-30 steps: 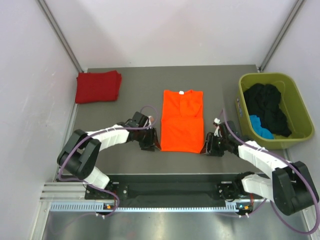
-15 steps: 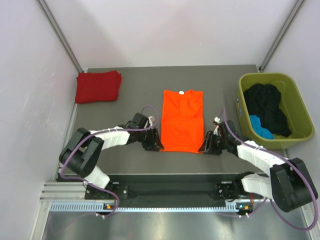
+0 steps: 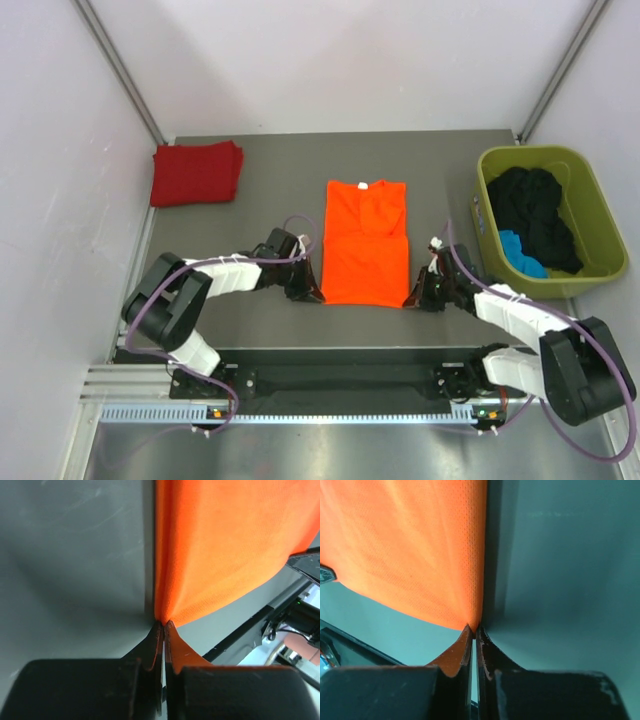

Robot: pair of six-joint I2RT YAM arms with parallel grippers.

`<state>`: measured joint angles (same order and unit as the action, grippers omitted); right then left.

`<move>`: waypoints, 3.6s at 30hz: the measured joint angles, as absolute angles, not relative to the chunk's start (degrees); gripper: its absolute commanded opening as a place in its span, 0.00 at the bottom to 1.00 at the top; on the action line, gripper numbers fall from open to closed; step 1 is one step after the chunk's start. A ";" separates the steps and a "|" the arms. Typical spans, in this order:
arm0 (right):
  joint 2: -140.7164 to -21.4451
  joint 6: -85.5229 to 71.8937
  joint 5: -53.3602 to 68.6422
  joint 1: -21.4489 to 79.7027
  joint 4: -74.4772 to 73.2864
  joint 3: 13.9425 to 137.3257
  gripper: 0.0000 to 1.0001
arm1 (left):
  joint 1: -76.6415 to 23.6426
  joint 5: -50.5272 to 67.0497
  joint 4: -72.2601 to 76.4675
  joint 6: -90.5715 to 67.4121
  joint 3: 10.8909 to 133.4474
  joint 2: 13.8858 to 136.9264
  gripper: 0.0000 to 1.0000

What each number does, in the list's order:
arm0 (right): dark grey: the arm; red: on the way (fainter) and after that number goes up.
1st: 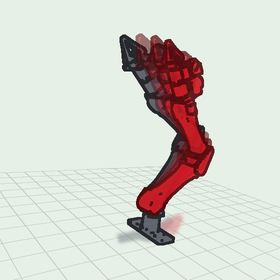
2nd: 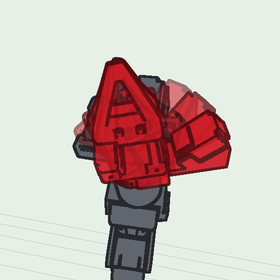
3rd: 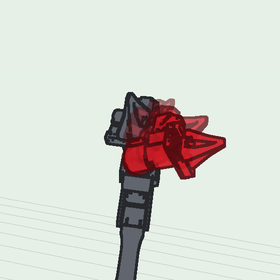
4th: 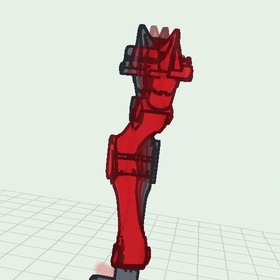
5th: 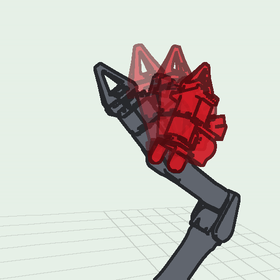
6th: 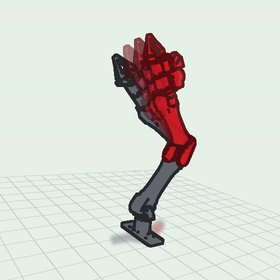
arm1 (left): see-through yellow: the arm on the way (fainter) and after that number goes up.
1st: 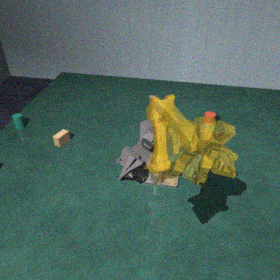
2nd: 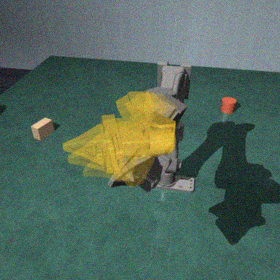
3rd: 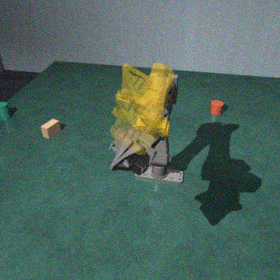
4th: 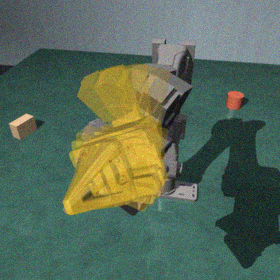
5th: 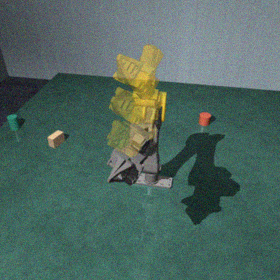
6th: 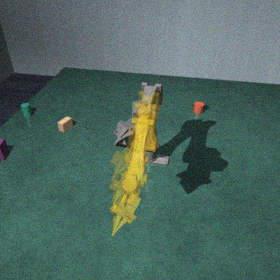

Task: Fold and stack the t-shirts
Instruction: Fold the tshirt

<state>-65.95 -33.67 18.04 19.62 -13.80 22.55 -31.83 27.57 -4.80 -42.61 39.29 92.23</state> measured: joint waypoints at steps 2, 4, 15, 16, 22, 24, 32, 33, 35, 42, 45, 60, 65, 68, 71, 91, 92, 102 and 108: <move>-64.71 -33.67 17.63 19.62 -14.22 22.06 0.00 | -31.99 26.35 -5.21 -42.96 38.30 90.65 0.00; -63.70 -33.67 17.41 19.64 -14.79 21.80 0.00 | -32.03 25.45 -5.65 -43.53 36.84 88.71 0.00; -55.48 -33.65 15.70 21.06 -21.87 21.85 0.00 | -33.91 24.75 -8.10 -48.01 34.09 80.44 0.00; -54.17 -33.65 15.46 21.23 -22.63 21.87 0.00 | -33.95 24.69 -8.49 -48.38 34.06 79.61 0.00; -48.05 -33.71 15.22 21.39 -27.73 24.05 0.00 | -34.22 23.14 -13.30 -50.15 35.05 73.17 0.00; -46.70 -33.69 15.14 21.39 -29.04 25.65 0.00 | -34.24 22.17 -16.01 -50.39 37.12 71.85 0.00; -49.30 -33.50 12.82 21.39 -31.90 36.53 0.00 | -34.11 16.38 -23.70 -49.34 47.88 72.42 0.00; -50.46 -33.43 12.27 21.39 -32.27 38.04 0.00 | -33.87 15.66 -24.56 -49.08 49.39 73.23 0.00; -52.80 -33.04 11.31 21.37 -32.80 40.69 0.00 | -33.34 14.68 -25.96 -48.45 52.34 75.07 0.00; -64.27 -30.24 9.47 20.29 -34.04 52.10 0.00 | -29.26 12.08 -28.36 -45.28 64.86 84.51 0.00; -70.39 -28.67 9.08 19.16 -33.58 57.45 0.00 | -27.09 12.10 -28.71 -43.83 71.46 89.60 0.00; -96.03 -22.98 11.77 13.50 -29.26 76.97 0.00 | -20.60 17.41 -25.82 -39.40 96.92 114.98 0.00; -101.34 -22.87 13.21 11.42 -28.21 80.07 0.00 | -19.16 21.28 -21.17 -40.10 100.99 121.36 0.00; -103.85 -22.90 13.98 10.31 -27.83 81.56 0.01 | -18.59 23.57 -18.65 -40.86 104.31 125.54 0.00; -106.39 -22.92 14.90 9.19 -26.61 82.94 0.02 | -18.31 25.08 -15.86 -41.65 107.48 129.14 0.00; -120.27 -24.36 20.01 6.44 -19.29 93.17 0.46 | -14.94 27.77 -6.09 -45.04 116.49 141.40 0.55; -120.09 -24.38 20.01 6.44 -19.18 93.06 0.47 | -14.76 27.88 -6.11 -44.38 116.53 141.40 0.55; -108.60 -22.41 19.59 6.85 -19.31 79.26 0.53 | -14.33 27.55 -10.68 -34.28 101.95 131.90 0.54; -106.78 -22.41 20.12 7.09 -16.97 72.25 0.42 | -14.50 28.03 -11.14 -31.22 91.07 125.73 0.52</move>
<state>-106.78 -22.41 20.12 7.09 -16.97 72.25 -14.50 28.03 -11.14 -31.22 91.07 125.73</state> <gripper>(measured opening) 0.432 0.524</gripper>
